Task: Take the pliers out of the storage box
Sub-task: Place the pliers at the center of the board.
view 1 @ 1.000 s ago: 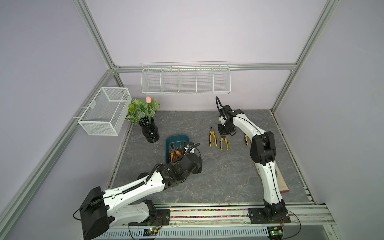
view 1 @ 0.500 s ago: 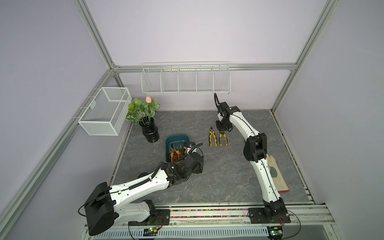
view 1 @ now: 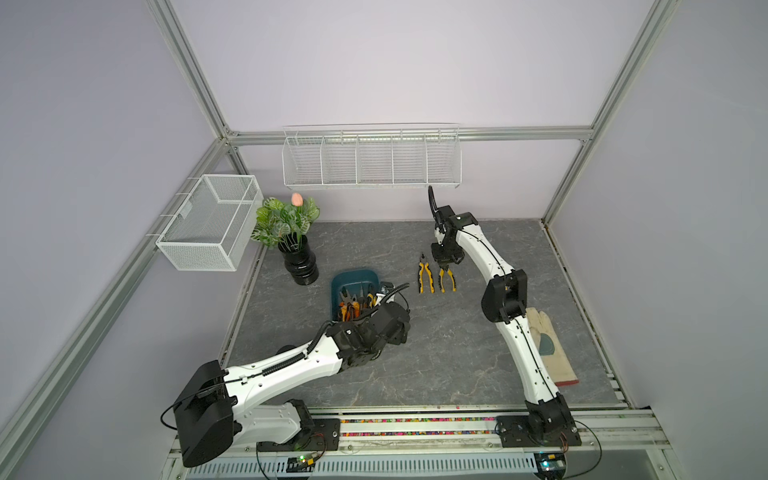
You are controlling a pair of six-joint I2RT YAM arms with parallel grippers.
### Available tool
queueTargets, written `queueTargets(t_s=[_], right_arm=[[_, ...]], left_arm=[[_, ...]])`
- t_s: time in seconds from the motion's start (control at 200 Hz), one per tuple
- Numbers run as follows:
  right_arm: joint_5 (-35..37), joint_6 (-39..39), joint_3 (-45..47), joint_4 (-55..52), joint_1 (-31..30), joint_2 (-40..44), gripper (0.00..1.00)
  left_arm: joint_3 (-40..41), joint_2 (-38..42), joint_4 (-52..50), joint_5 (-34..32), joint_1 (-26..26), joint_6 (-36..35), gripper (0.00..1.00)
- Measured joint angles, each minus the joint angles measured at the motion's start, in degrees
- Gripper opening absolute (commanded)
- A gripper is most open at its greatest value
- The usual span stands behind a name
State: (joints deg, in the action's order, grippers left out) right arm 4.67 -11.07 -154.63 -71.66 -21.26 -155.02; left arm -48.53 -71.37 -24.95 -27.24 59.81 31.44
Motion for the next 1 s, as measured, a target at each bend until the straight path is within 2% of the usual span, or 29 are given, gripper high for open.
queueTargets(t_s=[0.395,0.53,0.62,0.635,0.66,1.0], right_arm=[[-1.51,-1.53,-0.11,-0.22,1.42,-2.19,0.23],[-1.75,-1.81,-0.11,-0.17,1.68,-2.19,0.33],[-2.21,-2.08,-0.11,-0.09,1.68,-2.19,0.43],[-2.25,-2.34,-0.11,-0.09,1.68,-2.19,0.48],[-2.43,-2.19,-0.15,-0.07,1.68,-2.19,0.51],[-2.8,-2.43,0.66,1.31,1.66,-1.46,0.56]], left_arm=[[0.0,0.24,-0.66,-0.68,0.0,0.9,0.82],[0.0,0.44,-0.66,-1.03,0.0,0.96,0.82],[0.0,0.63,-0.66,-1.05,0.0,1.05,0.82],[0.0,0.66,-0.68,-1.05,0.0,1.07,0.82],[0.0,0.66,-0.68,-1.05,0.0,1.07,0.82],[0.04,1.86,-2.49,-2.01,0.0,1.77,0.85]])
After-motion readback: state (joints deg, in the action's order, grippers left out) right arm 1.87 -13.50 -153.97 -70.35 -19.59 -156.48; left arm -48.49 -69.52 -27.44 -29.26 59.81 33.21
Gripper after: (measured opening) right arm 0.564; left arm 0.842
